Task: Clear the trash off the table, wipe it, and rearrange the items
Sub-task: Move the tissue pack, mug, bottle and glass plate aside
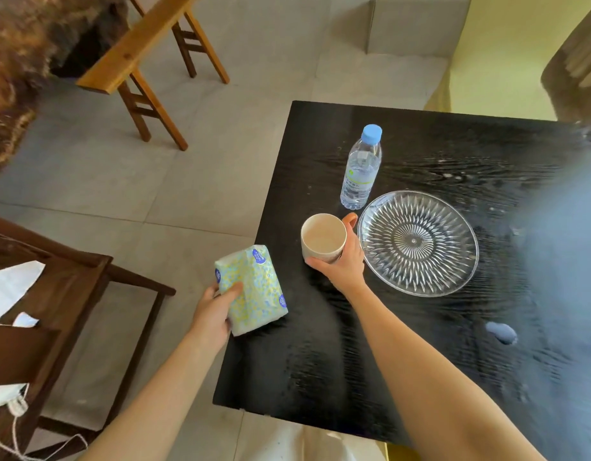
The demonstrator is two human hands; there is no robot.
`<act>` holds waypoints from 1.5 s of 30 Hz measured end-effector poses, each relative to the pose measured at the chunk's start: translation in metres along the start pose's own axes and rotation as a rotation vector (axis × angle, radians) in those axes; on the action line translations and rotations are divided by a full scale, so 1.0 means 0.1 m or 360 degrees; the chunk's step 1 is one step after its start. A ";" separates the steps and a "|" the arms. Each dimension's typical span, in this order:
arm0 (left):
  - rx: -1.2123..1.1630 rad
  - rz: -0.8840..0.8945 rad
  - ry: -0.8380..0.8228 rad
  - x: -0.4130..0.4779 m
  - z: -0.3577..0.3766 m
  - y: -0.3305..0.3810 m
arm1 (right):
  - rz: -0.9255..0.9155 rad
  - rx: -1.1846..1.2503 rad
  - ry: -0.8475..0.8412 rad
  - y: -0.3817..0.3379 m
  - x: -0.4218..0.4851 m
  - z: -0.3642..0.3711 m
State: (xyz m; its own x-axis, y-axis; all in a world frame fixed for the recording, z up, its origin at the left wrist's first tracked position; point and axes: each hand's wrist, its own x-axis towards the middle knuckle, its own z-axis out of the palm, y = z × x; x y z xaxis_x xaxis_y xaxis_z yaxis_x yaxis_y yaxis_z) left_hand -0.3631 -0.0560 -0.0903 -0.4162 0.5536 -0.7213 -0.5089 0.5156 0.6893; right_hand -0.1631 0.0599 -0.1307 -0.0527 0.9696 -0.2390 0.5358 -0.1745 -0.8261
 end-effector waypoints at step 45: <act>0.0435 0.0061 -0.1026 -1.68 3.35 -0.60 | -0.0082 0.0510 0.0953 0.66 -1.15 -4.13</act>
State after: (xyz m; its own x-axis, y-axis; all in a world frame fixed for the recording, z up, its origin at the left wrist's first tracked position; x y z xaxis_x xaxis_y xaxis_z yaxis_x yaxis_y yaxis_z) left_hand -0.0102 0.0388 0.0116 0.1426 0.8087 -0.5707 -0.2601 0.5869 0.7667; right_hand 0.2260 0.0081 0.0526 0.4533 0.8898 0.0521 0.2641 -0.0783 -0.9613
